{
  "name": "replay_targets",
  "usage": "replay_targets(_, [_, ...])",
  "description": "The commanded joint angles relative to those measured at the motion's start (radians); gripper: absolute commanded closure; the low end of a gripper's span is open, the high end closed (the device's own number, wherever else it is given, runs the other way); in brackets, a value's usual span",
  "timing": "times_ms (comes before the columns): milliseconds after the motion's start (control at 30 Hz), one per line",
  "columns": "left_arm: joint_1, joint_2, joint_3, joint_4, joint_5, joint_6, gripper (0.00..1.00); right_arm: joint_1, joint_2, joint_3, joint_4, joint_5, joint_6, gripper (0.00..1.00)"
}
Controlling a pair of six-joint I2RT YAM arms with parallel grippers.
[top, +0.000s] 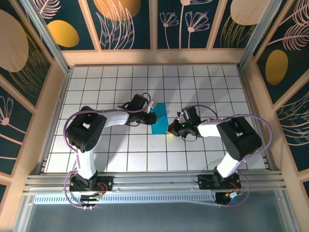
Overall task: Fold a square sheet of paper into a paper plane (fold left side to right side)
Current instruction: Fold the triangle a second time at the center of the table.
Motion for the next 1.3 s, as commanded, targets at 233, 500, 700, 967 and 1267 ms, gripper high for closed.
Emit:
replay_targets(233, [0.009, 0.012, 0.027, -0.035, -0.033, 0.041, 1.0, -0.003, 0.029, -0.019, -0.105, 0.037, -0.024, 1.0])
replay_targets(500, [0.009, 0.018, 0.027, -0.041, -0.039, 0.047, 1.0, -0.003, 0.029, -0.017, -0.105, 0.037, -0.024, 1.0])
replay_targets(700, [0.01, 0.023, 0.02, -0.038, -0.046, 0.049, 1.0, -0.004, 0.031, -0.017, -0.106, 0.036, -0.023, 1.0])
replay_targets(967, [0.009, 0.03, 0.025, -0.032, -0.051, 0.048, 1.0, -0.003, 0.03, -0.016, -0.106, 0.034, -0.024, 1.0])
replay_targets(1267, [0.009, 0.035, 0.028, -0.027, -0.044, 0.047, 1.0, -0.004, 0.032, -0.016, -0.109, 0.034, -0.023, 1.0])
